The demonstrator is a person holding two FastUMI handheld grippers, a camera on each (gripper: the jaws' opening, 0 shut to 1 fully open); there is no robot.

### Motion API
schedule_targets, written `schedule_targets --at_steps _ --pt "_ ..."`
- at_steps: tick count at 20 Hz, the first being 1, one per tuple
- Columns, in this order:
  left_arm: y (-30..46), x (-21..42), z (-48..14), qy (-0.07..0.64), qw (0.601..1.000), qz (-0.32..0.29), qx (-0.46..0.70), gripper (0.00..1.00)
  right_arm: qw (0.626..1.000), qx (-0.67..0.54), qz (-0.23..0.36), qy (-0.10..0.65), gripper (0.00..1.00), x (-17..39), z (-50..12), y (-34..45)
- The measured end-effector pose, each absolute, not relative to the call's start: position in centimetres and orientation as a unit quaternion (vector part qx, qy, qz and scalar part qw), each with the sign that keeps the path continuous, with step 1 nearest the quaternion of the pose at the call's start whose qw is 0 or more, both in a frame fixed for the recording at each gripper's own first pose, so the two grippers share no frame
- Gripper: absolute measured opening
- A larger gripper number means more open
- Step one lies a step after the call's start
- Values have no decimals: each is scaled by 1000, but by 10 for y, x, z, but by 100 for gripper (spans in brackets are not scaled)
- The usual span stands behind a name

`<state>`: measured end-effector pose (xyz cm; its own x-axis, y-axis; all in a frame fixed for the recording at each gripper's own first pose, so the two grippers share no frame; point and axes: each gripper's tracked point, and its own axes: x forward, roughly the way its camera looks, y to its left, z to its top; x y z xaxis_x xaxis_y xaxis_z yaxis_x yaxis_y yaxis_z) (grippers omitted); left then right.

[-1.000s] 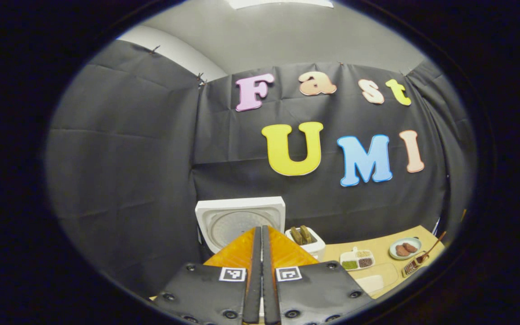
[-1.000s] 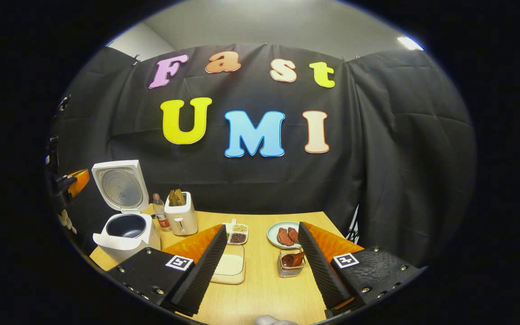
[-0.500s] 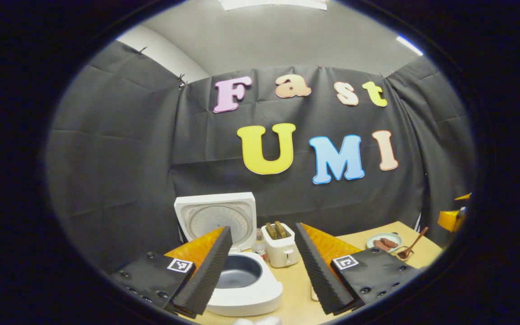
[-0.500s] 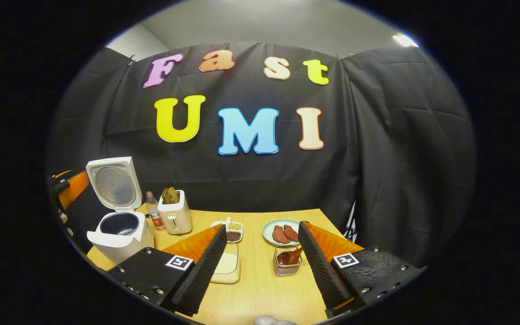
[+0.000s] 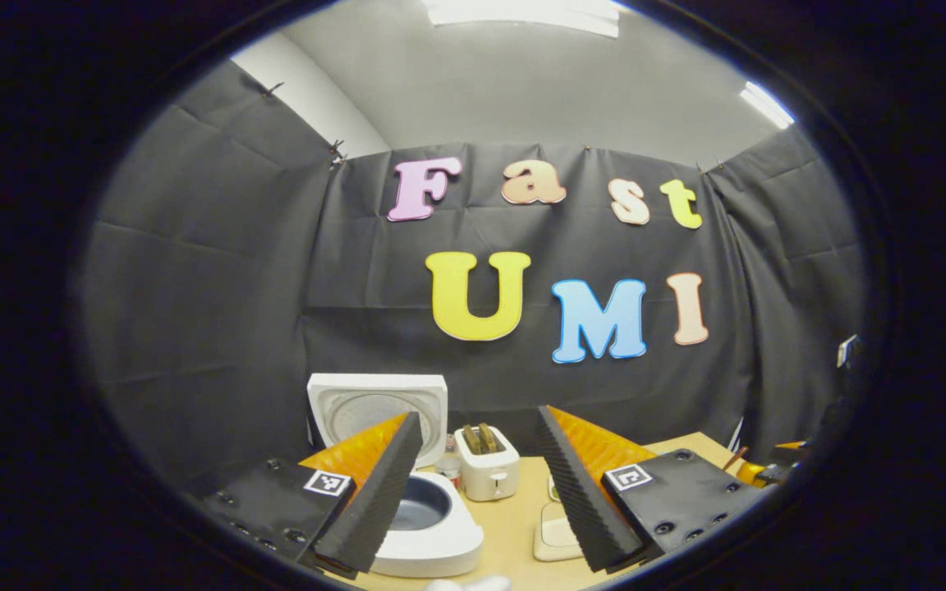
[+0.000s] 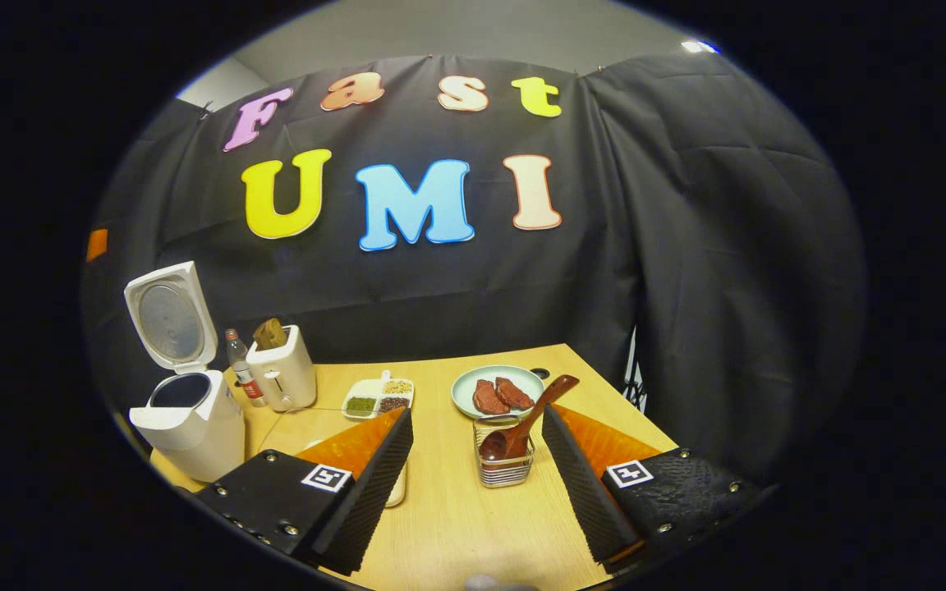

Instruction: Close the left gripper, press the button to open the rice cooker; take a wooden spoon from the chopstick holder with the right hand, scoop a spoonful of rice and pour it into the rice cooker, then put the wooden spoon back into the chopstick holder.

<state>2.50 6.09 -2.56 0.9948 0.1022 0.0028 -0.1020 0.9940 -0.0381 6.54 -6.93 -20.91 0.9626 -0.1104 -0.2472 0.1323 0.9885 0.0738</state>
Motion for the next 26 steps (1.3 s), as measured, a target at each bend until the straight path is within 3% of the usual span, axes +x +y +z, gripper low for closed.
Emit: schedule_targets --at_steps 6,7,8,9,11,12,14,18,24,25,26 --pt "52 16 -16 -9 998 54 -12 100 984 67 -79 142 97 107 -251 -103" --pt "49 16 -16 -8 998 55 -12 93 984 71 -80 144 97 116 -257 -107" --pt "46 17 -15 -7 998 56 -15 93 983 74 -83 149 97 124 -264 -112" --pt "43 18 -16 -7 998 57 -18 100 982 78 -84 150 98 133 -269 -115" --pt "40 20 -15 -6 998 62 -16 93 981 84 -83 154 97 150 -279 -118" --pt "40 22 -14 -7 998 66 -13 100 981 81 -82 153 97 159 -284 -120" --pt "37 23 -12 -8 997 72 -9 100 981 83 -80 154 97 178 -292 -123" --pt "36 25 -10 -11 996 83 4 93 978 97 -88 165 98 213 -313 -137" --pt "37 34 -24 2 995 95 22 100 976 120 -79 165 97 243 -322 -144" --pt "38 35 -27 4 995 95 25 100 976 125 -78 163 93 243 -319 -145" --pt "37 36 -28 6 995 95 29 93 975 130 -79 162 69 245 -321 -145"
